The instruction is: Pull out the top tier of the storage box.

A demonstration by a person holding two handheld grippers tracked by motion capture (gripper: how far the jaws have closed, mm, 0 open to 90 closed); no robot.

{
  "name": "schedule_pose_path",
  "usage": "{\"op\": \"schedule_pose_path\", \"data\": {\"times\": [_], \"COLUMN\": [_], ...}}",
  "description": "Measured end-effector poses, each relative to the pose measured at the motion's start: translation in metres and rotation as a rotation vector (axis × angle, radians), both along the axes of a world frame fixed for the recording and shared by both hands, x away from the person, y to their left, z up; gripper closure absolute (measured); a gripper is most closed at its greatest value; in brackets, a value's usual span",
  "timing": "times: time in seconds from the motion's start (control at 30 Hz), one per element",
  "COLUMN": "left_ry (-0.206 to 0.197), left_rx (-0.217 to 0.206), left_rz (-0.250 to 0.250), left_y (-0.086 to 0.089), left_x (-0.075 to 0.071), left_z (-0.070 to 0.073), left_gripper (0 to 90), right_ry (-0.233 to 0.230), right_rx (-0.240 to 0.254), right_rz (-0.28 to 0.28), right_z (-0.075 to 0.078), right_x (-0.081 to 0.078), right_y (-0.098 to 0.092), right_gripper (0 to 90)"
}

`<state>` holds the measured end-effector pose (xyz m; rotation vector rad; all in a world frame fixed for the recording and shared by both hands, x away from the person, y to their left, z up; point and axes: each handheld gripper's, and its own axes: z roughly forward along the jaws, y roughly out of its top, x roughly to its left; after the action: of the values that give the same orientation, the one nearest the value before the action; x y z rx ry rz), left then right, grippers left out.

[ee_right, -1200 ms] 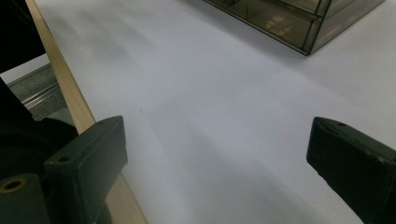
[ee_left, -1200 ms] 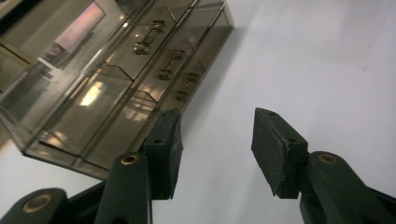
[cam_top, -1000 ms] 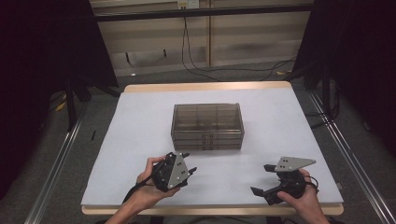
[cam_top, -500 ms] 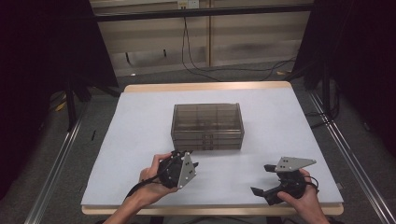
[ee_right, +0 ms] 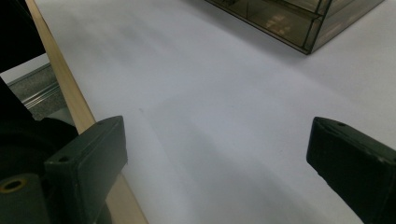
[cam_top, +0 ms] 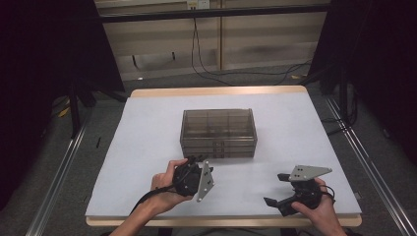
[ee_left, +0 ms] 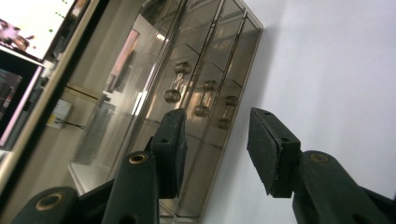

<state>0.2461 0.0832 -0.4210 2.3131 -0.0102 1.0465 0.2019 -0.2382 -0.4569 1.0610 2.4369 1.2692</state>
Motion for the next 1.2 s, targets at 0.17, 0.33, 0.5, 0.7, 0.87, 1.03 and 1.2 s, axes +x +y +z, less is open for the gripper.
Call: {"op": "schedule_pose_path", "data": {"times": [0.17,0.33,0.5,0.7,0.87,1.03,1.2], "left_ry": [-0.033,-0.079,-0.104,-0.165,-0.191,-0.241,-0.268], "left_rx": [0.048,0.058,0.080,0.103,0.135,0.166,0.177], "left_rz": [-0.006,0.004,0.037,0.044,0.058,0.063,0.078], "left_y": [-0.008,-0.013,-0.017,-0.024,-0.029,-0.034,-0.039], "left_x": [0.000,0.003,0.005,0.007,0.007,0.008,0.010], "left_z": [-0.003,-0.004,-0.004,-0.007,-0.011,-0.011,-0.013], "left_gripper": [57.3,57.3,58.3,59.1,59.1,60.1,62.6], "right_ry": [0.001,0.000,0.000,-0.002,-0.003,-0.003,-0.003], "right_rx": [0.002,-0.001,-0.001,-0.001,-0.001,-0.001,-0.001], "right_rz": [0.002,0.005,0.002,0.002,0.000,0.001,0.000], "right_z": [0.000,0.000,0.000,0.000,0.000,0.000,0.000], "right_x": [0.000,0.000,0.000,0.000,-0.001,-0.001,-0.001], "right_y": [0.000,0.001,0.000,0.000,0.000,0.000,0.000], "right_gripper": [5.1,5.1,5.2,5.2,5.2,5.2,5.2]}}
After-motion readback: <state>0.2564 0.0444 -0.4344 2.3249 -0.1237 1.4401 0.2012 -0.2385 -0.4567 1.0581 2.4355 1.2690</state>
